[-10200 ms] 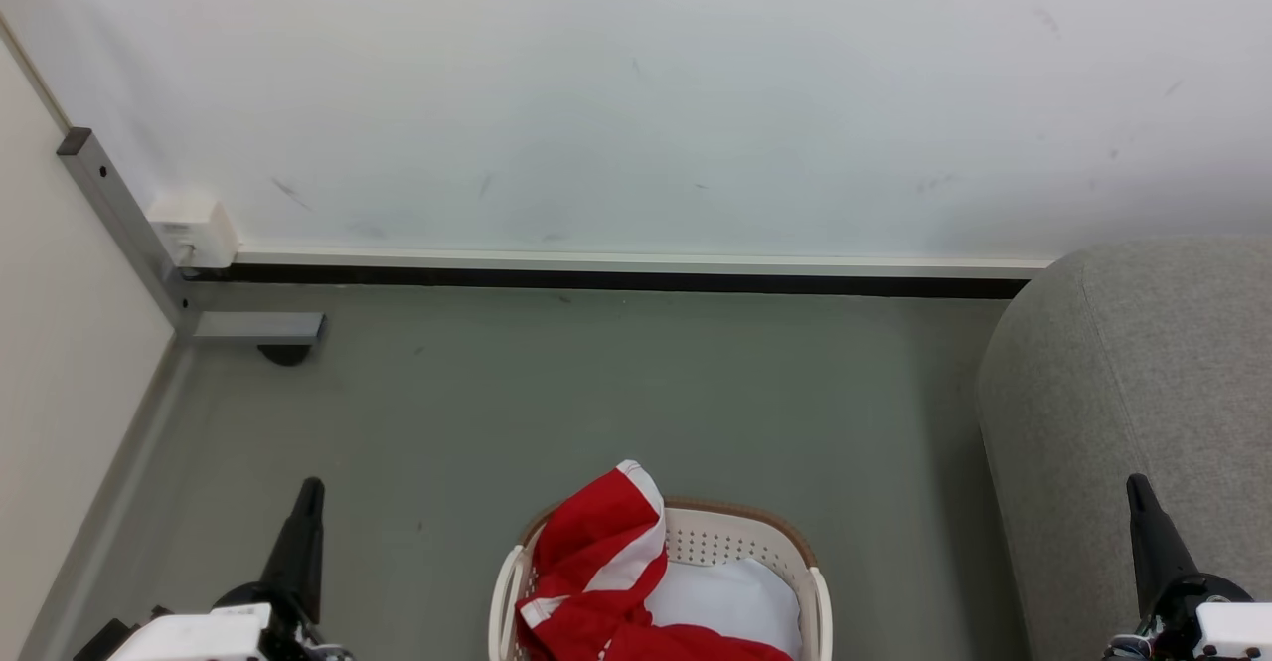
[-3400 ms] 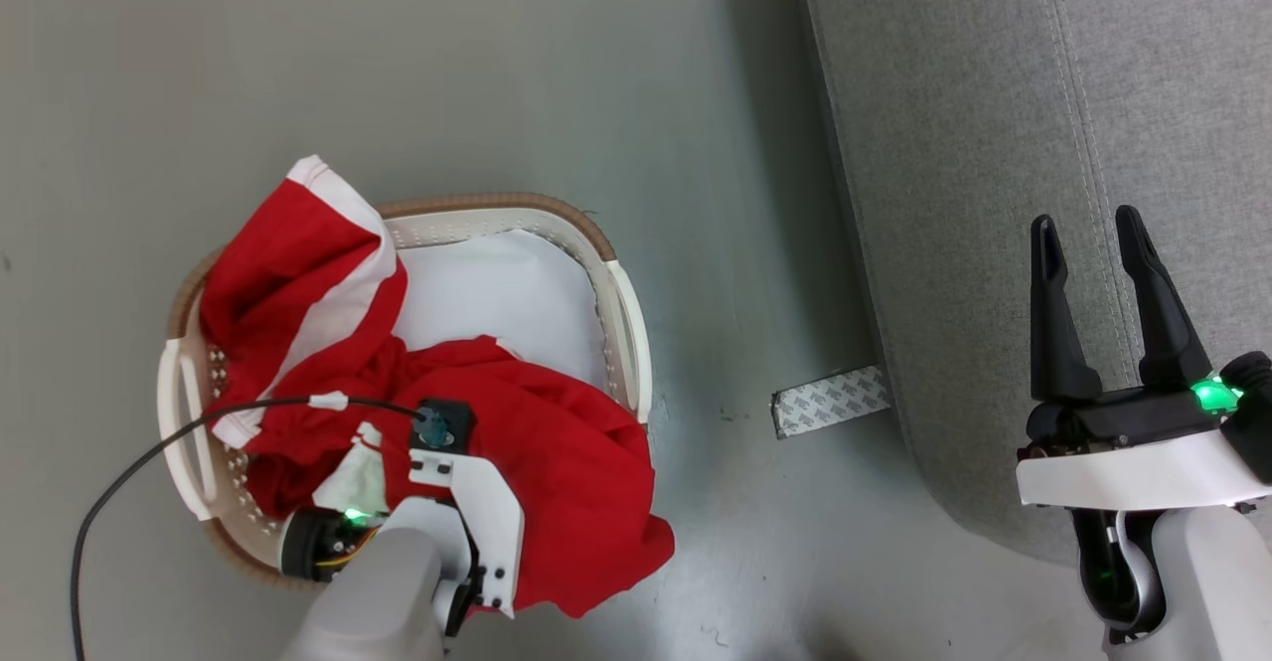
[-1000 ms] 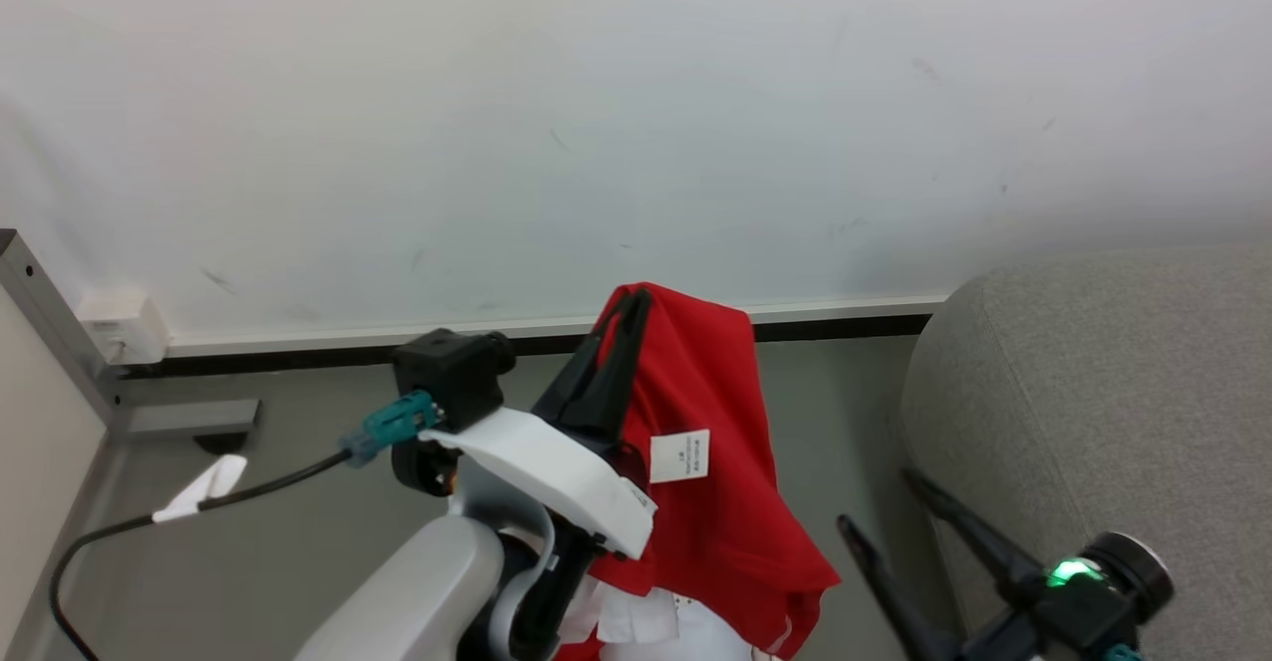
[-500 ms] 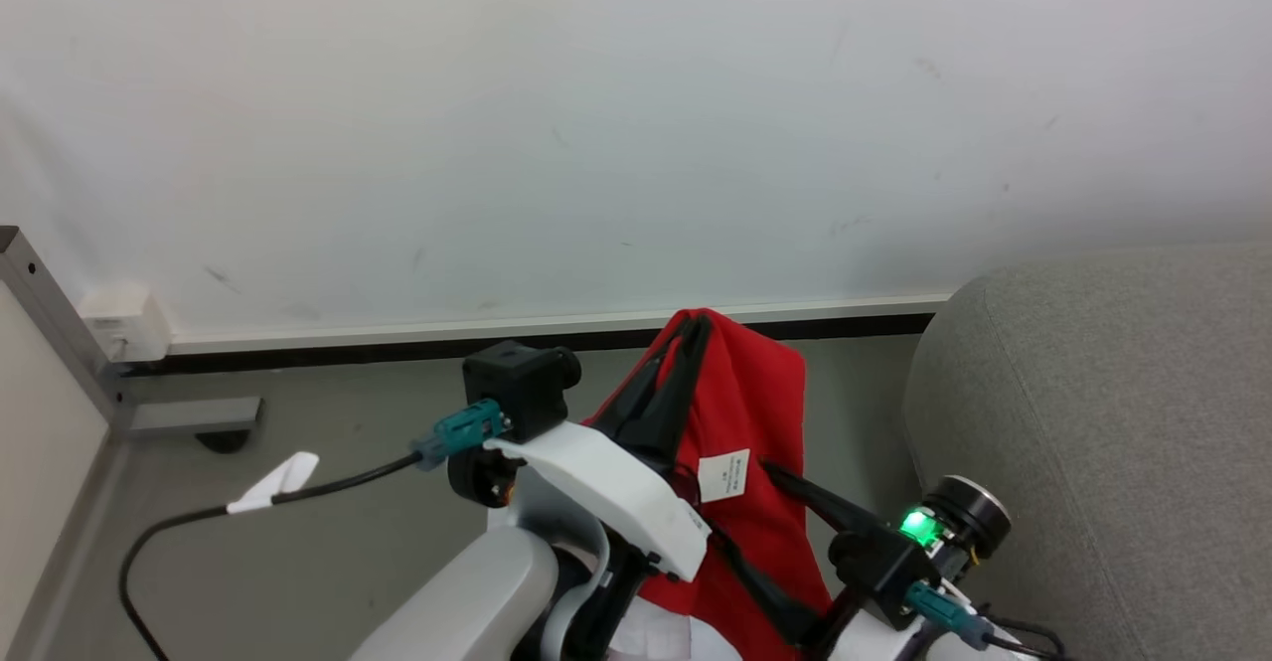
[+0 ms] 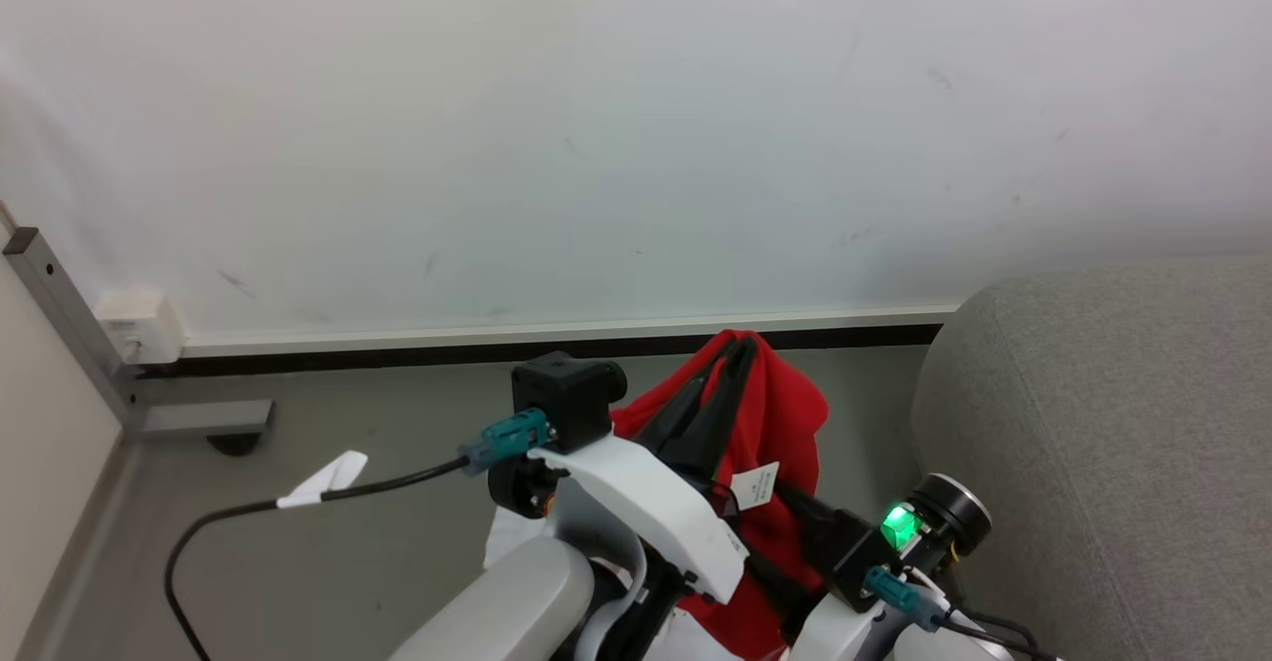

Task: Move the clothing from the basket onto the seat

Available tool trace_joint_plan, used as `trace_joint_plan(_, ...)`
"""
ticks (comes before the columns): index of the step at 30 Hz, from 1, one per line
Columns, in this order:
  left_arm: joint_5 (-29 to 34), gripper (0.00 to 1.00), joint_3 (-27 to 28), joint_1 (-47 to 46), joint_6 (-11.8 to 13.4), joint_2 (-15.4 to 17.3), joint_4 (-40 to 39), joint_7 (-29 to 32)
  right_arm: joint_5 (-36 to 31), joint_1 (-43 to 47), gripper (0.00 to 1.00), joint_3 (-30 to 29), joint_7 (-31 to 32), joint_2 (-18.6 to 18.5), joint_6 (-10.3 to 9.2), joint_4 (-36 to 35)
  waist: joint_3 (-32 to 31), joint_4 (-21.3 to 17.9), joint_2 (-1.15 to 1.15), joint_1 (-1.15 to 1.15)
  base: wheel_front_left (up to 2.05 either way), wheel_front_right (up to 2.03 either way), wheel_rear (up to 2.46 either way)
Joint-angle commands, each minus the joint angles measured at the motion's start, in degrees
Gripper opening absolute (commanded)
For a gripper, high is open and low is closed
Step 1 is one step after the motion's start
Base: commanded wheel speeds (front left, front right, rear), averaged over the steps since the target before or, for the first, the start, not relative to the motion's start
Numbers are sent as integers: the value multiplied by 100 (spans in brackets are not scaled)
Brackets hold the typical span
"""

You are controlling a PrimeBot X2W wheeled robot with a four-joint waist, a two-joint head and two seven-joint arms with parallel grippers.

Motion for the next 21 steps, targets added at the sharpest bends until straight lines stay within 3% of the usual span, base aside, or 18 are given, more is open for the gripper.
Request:
trace_joint_plan(1,-35,0,7,-33,-18,-21,-25,6,50,-61,0,-15,-16,26,-12,74,-11,-2,0,0,0,0,0)
trace_joint_plan(11,-161,0,46,157,27,16,90,-67,441,-40,0,-477,-19,-1,-13,-23,17,-107,0,0,0,0,0)
trace_joint_plan(12,-163,15,53,168,37,8,112,-91,487,0,0,-535,-19,-40,-13,-82,33,-123,0,0,0,0,0)
trace_joint_plan(13,-154,40,59,182,52,4,142,-127,518,43,0,-600,-18,-110,-13,-128,49,-140,0,0,0,0,0)
trace_joint_plan(15,-159,100,48,230,67,-18,206,-163,620,131,0,-736,-19,-245,-13,-238,81,-179,0,0,0,0,0)
trace_joint_plan(21,-26,100,-152,294,-42,-104,533,-322,768,296,0,-1208,-19,-640,-12,-636,172,-329,0,0,0,0,0)
